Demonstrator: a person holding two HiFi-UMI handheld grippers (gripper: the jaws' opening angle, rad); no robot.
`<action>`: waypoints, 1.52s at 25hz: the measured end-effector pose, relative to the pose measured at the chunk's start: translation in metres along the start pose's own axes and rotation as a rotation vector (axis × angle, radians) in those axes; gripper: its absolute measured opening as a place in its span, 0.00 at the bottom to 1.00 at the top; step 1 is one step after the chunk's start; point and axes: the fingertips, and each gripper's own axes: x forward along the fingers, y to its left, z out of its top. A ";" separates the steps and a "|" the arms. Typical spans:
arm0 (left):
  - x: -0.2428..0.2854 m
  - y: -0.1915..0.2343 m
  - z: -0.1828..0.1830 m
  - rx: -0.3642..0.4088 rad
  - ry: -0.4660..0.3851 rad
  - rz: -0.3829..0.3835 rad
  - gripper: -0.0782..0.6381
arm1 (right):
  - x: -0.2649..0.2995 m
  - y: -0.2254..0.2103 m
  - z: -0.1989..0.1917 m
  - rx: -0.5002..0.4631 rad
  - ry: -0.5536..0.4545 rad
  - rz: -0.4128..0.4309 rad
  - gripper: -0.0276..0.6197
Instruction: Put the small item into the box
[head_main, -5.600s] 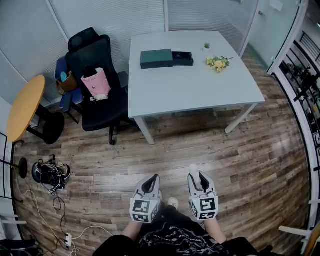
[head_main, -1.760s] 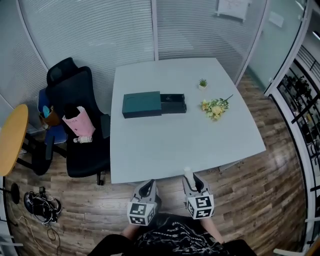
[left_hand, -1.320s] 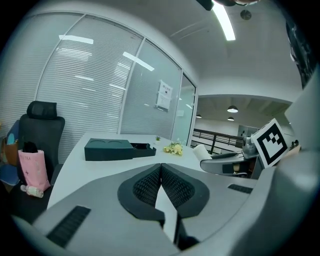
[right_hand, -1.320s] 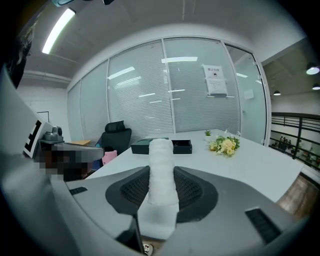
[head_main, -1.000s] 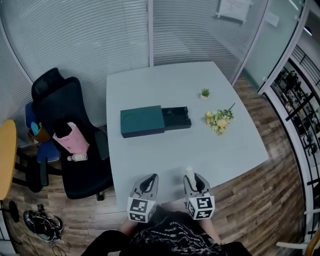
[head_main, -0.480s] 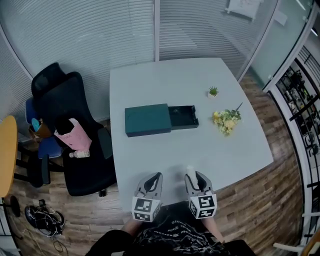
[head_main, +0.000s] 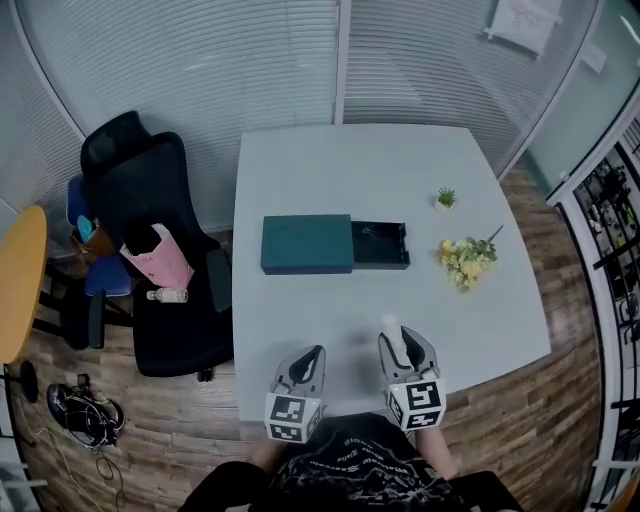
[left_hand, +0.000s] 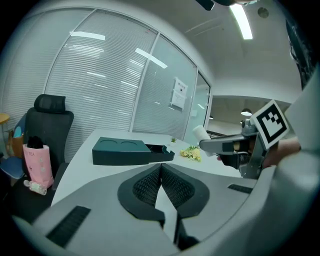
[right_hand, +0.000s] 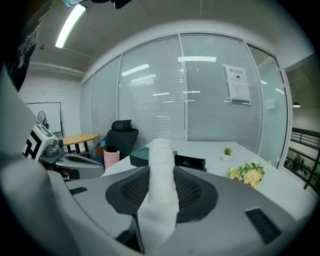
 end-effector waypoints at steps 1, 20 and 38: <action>0.001 0.001 -0.001 -0.002 0.001 0.014 0.14 | 0.004 -0.005 0.008 -0.015 -0.007 0.004 0.27; -0.015 0.036 -0.007 -0.074 0.018 0.281 0.14 | 0.131 -0.091 0.099 -0.329 0.118 0.162 0.27; -0.045 0.061 -0.039 -0.180 0.098 0.518 0.14 | 0.283 -0.113 -0.002 -0.498 0.537 0.333 0.28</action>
